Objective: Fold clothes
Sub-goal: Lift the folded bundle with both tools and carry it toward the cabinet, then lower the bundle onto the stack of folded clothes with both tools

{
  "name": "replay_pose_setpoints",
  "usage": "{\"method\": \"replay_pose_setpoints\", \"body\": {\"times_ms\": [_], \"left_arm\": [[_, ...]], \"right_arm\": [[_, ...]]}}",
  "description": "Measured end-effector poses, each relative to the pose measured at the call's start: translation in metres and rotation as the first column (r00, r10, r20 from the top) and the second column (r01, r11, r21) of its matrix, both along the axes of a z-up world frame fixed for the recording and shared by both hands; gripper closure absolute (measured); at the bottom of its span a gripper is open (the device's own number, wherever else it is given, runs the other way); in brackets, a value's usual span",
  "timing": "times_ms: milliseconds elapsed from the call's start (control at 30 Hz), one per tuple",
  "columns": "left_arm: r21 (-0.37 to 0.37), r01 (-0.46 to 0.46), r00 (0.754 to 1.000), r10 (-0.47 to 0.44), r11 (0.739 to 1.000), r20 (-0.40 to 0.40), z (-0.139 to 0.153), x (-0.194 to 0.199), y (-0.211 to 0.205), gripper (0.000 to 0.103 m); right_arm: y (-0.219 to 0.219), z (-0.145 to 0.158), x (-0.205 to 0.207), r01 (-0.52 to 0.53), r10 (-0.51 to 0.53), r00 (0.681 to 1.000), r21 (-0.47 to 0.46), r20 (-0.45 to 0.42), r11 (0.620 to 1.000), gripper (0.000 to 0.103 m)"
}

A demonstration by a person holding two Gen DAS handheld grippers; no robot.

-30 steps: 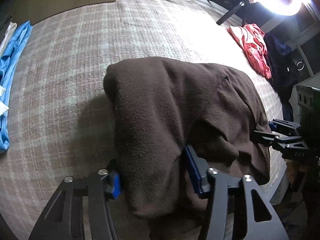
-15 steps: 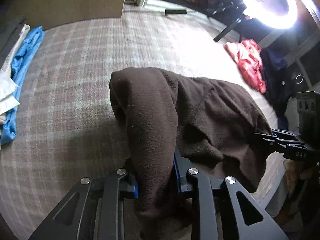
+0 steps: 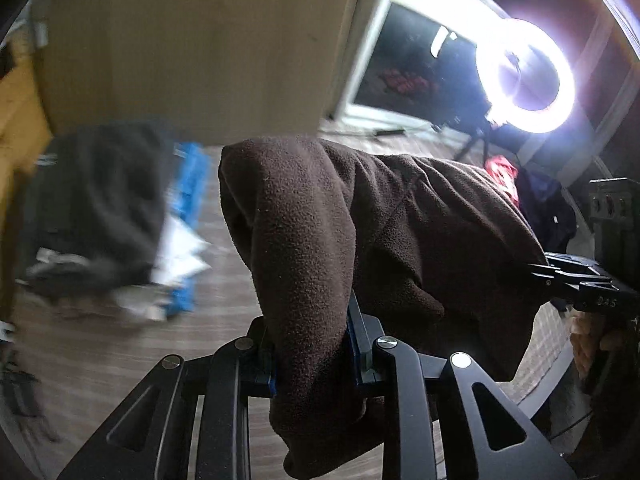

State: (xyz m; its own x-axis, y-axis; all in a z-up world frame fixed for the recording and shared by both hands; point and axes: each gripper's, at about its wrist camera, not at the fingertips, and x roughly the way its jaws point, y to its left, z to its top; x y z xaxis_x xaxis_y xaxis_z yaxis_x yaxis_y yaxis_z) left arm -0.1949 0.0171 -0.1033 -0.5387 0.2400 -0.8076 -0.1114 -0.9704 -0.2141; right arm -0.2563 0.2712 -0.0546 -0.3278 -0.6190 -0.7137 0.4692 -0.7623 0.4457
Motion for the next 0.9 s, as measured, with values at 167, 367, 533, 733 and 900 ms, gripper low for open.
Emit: {"method": "replay_pose_setpoints", "body": {"times_ms": [167, 367, 533, 733, 900], "left_arm": [[-0.071, -0.027, 0.999, 0.024, 0.997, -0.038, 0.026, -0.003, -0.081, 0.080], [-0.124, -0.061, 0.997, 0.056, 0.990, -0.045, 0.040, -0.030, -0.176, 0.080], [-0.147, -0.056, 0.998, 0.051, 0.988, -0.036, 0.034, -0.065, -0.234, 0.080], [-0.104, -0.034, 0.999, 0.034, 0.994, 0.001, 0.009, -0.114, -0.271, 0.080], [-0.068, 0.005, 1.000, -0.003, 0.998, 0.029, -0.022, -0.146, -0.286, 0.080]], "right_arm": [[-0.082, 0.026, -0.003, -0.054, 0.055, 0.996, 0.015, -0.074, 0.998, 0.079], [-0.201, 0.027, -0.030, -0.051, 0.054, 0.994, 0.030, -0.099, 0.998, 0.079], [-0.265, 0.022, -0.062, -0.023, 0.029, 0.996, 0.058, -0.088, 0.998, 0.079], [-0.302, 0.003, -0.098, 0.015, -0.009, 0.998, 0.098, -0.061, 0.995, 0.079], [-0.303, -0.020, -0.122, 0.046, -0.044, 0.999, 0.122, -0.023, 0.992, 0.079]]}}
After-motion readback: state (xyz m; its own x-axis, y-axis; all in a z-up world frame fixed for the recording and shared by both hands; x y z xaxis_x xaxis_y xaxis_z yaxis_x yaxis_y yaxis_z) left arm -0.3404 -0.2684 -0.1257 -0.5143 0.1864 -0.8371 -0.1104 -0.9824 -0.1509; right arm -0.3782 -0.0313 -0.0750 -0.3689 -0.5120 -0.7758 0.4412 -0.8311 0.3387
